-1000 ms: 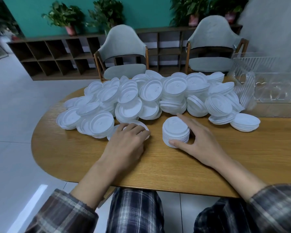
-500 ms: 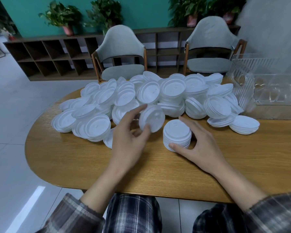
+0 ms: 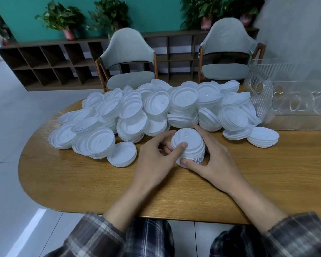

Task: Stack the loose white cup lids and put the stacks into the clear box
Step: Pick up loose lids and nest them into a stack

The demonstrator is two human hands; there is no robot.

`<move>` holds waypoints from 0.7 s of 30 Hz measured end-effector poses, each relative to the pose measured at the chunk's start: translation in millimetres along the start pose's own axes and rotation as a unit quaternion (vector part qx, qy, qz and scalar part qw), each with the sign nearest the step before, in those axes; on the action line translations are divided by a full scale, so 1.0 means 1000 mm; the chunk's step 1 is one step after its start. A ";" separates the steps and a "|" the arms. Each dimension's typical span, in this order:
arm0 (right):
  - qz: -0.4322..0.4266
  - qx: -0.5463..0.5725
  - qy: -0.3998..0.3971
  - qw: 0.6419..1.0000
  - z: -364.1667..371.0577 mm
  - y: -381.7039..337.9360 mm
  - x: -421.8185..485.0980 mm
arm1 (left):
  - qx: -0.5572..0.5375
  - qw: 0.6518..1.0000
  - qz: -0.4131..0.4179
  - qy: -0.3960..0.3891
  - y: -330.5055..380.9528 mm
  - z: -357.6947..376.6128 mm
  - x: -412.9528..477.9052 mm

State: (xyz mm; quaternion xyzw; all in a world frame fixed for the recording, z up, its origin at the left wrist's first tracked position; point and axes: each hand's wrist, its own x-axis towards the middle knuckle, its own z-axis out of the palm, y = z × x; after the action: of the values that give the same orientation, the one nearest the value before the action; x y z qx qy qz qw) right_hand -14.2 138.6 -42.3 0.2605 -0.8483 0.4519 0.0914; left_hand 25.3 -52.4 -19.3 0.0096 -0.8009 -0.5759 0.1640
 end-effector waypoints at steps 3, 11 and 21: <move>0.000 0.001 0.000 1.000 0.000 0.001 0.000 | 0.014 1.000 0.006 -0.003 -0.001 0.001 0.001; -0.001 -0.001 0.010 1.000 0.001 0.002 0.001 | 0.027 0.998 0.047 -0.006 -0.011 0.004 0.001; 0.016 -0.008 0.010 1.000 -0.006 0.002 -0.002 | 0.059 0.992 0.095 -0.054 -0.014 0.007 0.004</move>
State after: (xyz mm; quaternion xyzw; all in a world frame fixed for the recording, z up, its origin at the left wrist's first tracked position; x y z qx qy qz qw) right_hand -14.0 145.3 -40.6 0.2419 -0.8547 0.4495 0.0949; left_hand 17.2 -51.0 -33.3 -0.0880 -0.8386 -0.5087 0.1736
